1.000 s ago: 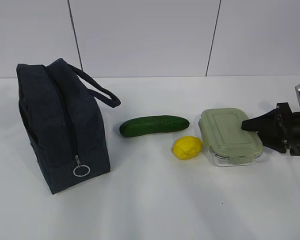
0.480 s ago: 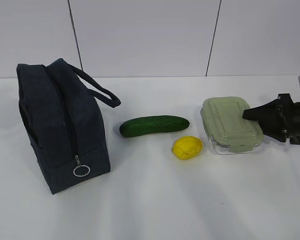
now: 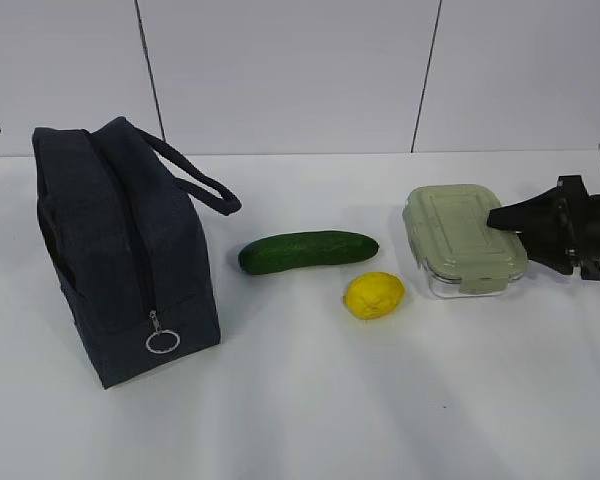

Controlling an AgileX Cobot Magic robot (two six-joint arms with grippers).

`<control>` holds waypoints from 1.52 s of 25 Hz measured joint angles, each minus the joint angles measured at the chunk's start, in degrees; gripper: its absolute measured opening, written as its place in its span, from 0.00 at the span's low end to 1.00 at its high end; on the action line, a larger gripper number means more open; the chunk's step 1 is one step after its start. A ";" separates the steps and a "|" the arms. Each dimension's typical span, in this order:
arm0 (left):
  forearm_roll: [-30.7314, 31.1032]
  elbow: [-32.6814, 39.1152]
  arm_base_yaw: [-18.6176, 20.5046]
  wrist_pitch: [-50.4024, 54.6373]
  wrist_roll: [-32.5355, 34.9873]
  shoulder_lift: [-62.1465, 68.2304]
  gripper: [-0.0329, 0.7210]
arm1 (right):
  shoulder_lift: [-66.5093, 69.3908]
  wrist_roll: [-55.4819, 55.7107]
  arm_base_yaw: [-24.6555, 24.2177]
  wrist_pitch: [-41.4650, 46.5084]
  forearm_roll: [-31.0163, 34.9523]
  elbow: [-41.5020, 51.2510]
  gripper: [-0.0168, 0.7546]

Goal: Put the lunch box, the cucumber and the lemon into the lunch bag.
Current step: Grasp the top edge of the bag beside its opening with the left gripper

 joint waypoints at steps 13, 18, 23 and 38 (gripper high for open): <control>-5.39 0.00 0.00 -2.75 3.91 6.23 0.74 | -1.47 2.49 0.00 0.47 -0.22 0.00 0.52; -14.65 0.00 0.00 -2.97 13.35 9.21 0.73 | -1.47 2.62 0.00 0.47 -0.22 0.00 0.52; -24.04 0.00 0.00 -4.22 23.05 12.54 0.73 | -1.47 2.75 0.00 0.47 -0.35 0.00 0.52; -36.64 -7.32 0.00 -0.82 37.25 25.45 0.49 | -1.47 2.87 0.00 0.47 -0.76 0.00 0.52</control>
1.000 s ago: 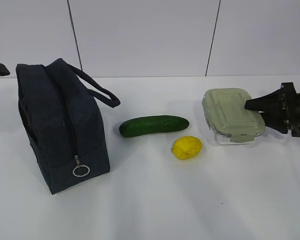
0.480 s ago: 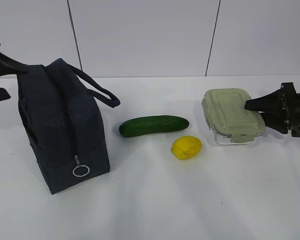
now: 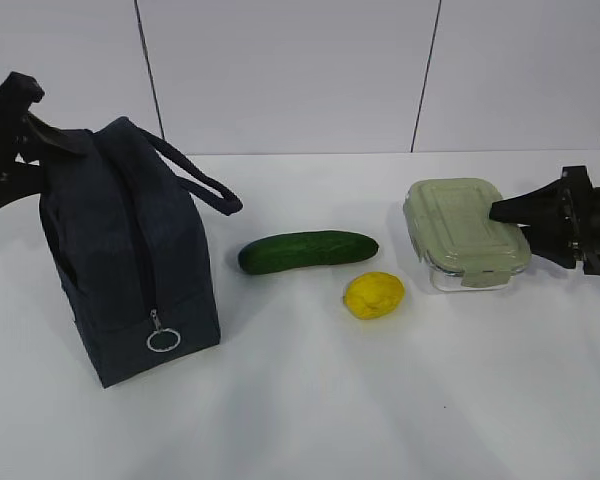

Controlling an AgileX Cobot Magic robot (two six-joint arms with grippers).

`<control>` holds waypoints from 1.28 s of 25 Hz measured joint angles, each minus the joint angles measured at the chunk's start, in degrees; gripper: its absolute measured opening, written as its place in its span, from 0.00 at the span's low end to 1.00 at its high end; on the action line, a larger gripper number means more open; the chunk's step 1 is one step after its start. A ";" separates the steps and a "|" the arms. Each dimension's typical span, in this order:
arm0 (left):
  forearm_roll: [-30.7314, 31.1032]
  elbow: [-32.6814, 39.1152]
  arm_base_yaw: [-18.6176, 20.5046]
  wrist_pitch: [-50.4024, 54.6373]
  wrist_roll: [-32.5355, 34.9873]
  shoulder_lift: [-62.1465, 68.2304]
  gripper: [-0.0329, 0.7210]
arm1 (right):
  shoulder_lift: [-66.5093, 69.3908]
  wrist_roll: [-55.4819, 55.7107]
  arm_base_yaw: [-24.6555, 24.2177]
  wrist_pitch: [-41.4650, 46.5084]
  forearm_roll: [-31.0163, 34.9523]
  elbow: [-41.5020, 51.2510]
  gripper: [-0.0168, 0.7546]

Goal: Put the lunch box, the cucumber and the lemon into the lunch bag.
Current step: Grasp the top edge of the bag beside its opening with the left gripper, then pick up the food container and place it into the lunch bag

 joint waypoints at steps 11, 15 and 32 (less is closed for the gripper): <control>0.00 -0.02 0.00 0.63 0.21 0.64 0.04 | 0.00 1.37 0.00 0.00 -0.26 -0.48 0.52; 0.11 -0.11 0.00 2.82 0.21 0.64 0.04 | 0.00 4.29 0.00 0.00 -1.37 -2.78 0.52; 33.88 -13.21 0.00 16.30 -27.48 0.68 0.04 | -4.17 14.69 1.09 1.11 -5.70 -7.49 0.52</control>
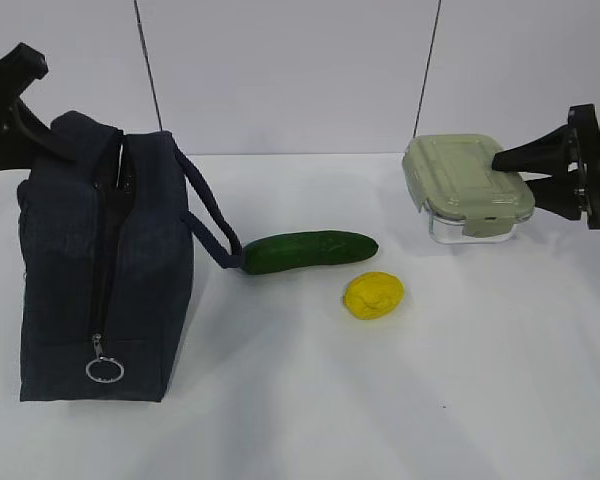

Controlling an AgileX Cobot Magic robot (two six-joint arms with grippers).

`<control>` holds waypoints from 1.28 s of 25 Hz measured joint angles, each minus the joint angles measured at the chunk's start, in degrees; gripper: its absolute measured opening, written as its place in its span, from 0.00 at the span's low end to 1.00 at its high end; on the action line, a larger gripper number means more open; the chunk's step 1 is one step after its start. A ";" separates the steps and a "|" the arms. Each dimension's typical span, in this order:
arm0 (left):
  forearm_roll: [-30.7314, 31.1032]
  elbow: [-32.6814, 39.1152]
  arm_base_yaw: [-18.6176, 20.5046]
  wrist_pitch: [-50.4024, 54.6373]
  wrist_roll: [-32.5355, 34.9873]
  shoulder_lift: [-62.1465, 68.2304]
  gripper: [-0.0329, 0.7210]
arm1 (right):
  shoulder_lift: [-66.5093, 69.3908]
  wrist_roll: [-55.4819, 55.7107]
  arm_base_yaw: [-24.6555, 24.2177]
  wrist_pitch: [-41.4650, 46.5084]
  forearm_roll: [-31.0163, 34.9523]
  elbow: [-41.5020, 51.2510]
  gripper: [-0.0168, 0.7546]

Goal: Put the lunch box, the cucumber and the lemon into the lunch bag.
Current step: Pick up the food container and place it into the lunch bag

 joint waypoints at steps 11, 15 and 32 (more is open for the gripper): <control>2.34 0.00 0.00 2.44 -1.63 0.09 0.04 | -5.23 6.00 9.15 0.57 -0.22 -0.33 0.52; 2.99 0.00 0.00 2.57 -2.01 0.09 0.04 | -5.86 9.56 11.88 1.16 -0.69 -3.02 0.52; 3.30 0.00 0.00 1.03 -2.98 0.09 0.04 | -5.86 26.81 27.22 -5.64 -6.37 -17.92 0.52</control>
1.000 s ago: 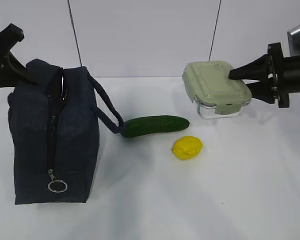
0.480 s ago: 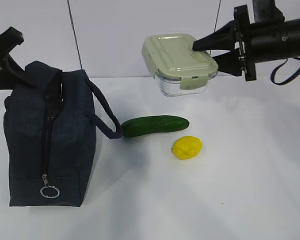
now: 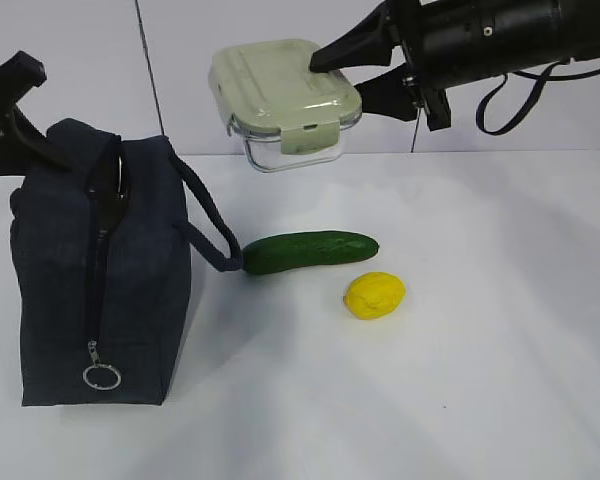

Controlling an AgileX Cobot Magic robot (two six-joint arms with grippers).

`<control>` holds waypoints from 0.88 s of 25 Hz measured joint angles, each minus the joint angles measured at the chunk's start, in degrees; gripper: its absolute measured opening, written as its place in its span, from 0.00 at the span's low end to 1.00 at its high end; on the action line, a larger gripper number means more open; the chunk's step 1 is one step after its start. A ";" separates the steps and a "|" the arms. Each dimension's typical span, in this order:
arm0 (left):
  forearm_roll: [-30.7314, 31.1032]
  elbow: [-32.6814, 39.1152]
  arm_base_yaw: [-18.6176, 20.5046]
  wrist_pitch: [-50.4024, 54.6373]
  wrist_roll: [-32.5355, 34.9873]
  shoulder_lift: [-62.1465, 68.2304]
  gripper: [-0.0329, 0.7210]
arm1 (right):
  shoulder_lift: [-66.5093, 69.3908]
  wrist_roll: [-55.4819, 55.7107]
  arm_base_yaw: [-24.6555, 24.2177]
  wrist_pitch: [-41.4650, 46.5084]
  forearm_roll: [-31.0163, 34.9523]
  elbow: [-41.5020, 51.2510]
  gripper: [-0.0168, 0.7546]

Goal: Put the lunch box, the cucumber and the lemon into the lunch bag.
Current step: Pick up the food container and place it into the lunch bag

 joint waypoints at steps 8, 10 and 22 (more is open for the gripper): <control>0.34 0.00 0.00 -1.38 -0.79 0.00 0.04 | 0.00 1.57 5.95 -4.96 -0.45 -0.29 0.52; 0.60 0.00 0.00 -1.50 -1.18 0.00 0.04 | 0.00 1.81 7.08 -5.46 -0.45 -0.94 0.52; 1.34 0.00 -3.57 -5.73 -3.72 0.00 0.04 | 0.00 4.92 13.25 -9.97 -0.94 -4.47 0.52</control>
